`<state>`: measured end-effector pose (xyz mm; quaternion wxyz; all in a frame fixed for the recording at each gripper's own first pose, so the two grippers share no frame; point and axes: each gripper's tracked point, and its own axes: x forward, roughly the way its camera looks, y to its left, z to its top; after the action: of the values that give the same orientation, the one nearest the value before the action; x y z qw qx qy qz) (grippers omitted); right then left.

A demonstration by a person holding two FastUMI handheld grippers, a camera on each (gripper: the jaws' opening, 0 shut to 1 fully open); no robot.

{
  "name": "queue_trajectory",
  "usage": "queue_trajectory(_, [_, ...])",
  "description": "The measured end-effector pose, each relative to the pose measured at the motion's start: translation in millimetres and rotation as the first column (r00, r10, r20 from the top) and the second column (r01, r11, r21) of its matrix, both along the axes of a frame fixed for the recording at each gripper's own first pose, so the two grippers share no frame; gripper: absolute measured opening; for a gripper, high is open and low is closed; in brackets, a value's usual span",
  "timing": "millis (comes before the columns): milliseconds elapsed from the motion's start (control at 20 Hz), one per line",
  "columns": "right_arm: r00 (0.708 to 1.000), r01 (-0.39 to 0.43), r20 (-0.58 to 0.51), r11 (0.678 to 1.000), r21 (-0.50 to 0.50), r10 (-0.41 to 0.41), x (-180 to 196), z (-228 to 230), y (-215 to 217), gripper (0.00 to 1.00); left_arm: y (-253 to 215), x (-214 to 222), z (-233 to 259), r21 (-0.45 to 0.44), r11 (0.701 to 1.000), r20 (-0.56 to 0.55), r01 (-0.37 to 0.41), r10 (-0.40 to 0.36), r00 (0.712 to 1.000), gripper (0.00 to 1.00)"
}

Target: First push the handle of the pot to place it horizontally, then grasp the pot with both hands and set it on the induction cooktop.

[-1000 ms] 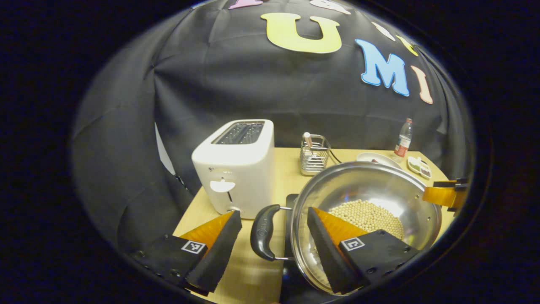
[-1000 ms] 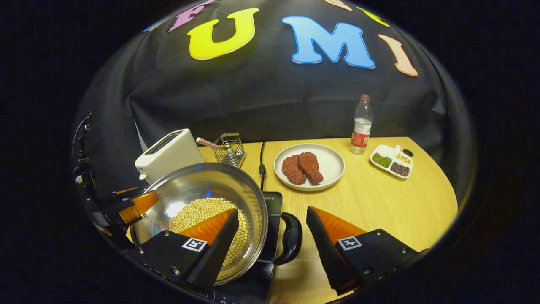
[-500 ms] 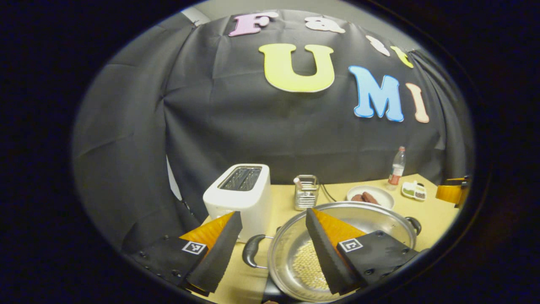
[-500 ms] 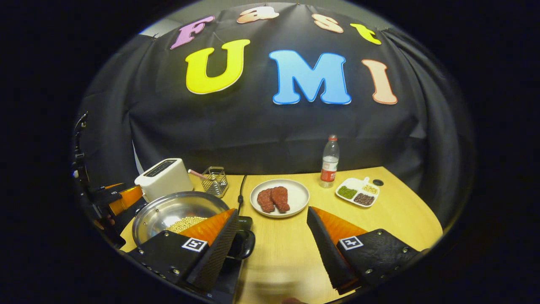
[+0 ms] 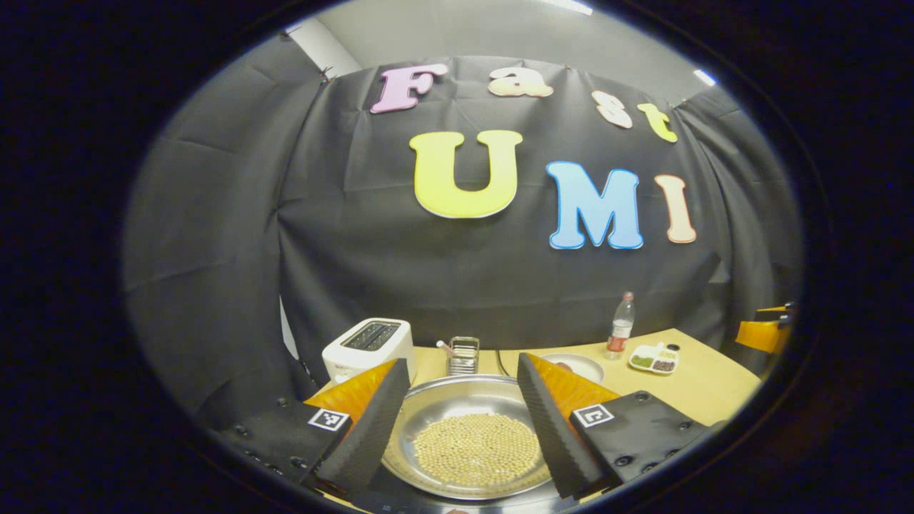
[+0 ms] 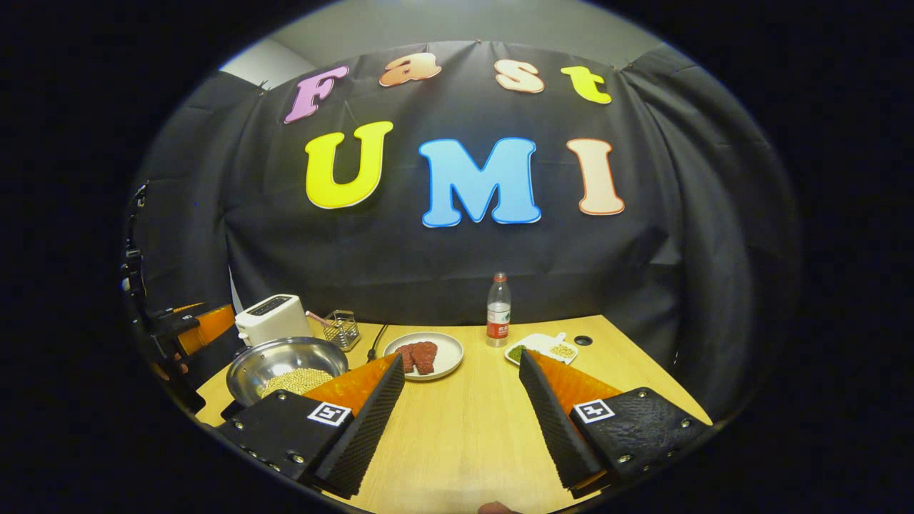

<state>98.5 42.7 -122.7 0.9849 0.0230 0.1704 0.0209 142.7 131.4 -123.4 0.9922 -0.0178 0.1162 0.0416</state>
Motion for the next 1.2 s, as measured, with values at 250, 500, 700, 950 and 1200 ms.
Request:
queue_trajectory(250, [0.996, 0.018, 0.086, 1.000, -0.018, -0.017, -42, 45, -65, 0.98, -54, -51, 55, 0.005, 1.000, 0.071, -0.016, 0.015, 0.997, 1.00])
queue_trajectory(500, [0.987, 0.009, 0.159, 1.000, -0.017, -0.007, -80, 77, -102, 0.98, -92, -105, 99, 0.010, 1.000, 0.139, -0.024, 0.022, 0.990, 0.98])
queue_trajectory(700, [0.980, 0.017, 0.198, 1.000, -0.012, -0.014, -105, 97, -111, 0.98, -105, -133, 130, 0.030, 0.999, 0.192, -0.019, 0.013, 0.981, 0.98])
queue_trajectory(950, [0.969, 0.067, 0.241, 0.997, -0.029, -0.059, -131, 117, -109, 0.98, -94, -161, 146, 0.064, 0.998, 0.215, -0.021, 0.007, 0.977, 0.98])
queue_trajectory(1200, [0.958, 0.102, 0.273, 0.994, -0.046, -0.085, -156, 125, -101, 0.98, -81, -189, 163, 0.119, 0.993, 0.263, -0.027, -0.005, 0.965, 0.99])
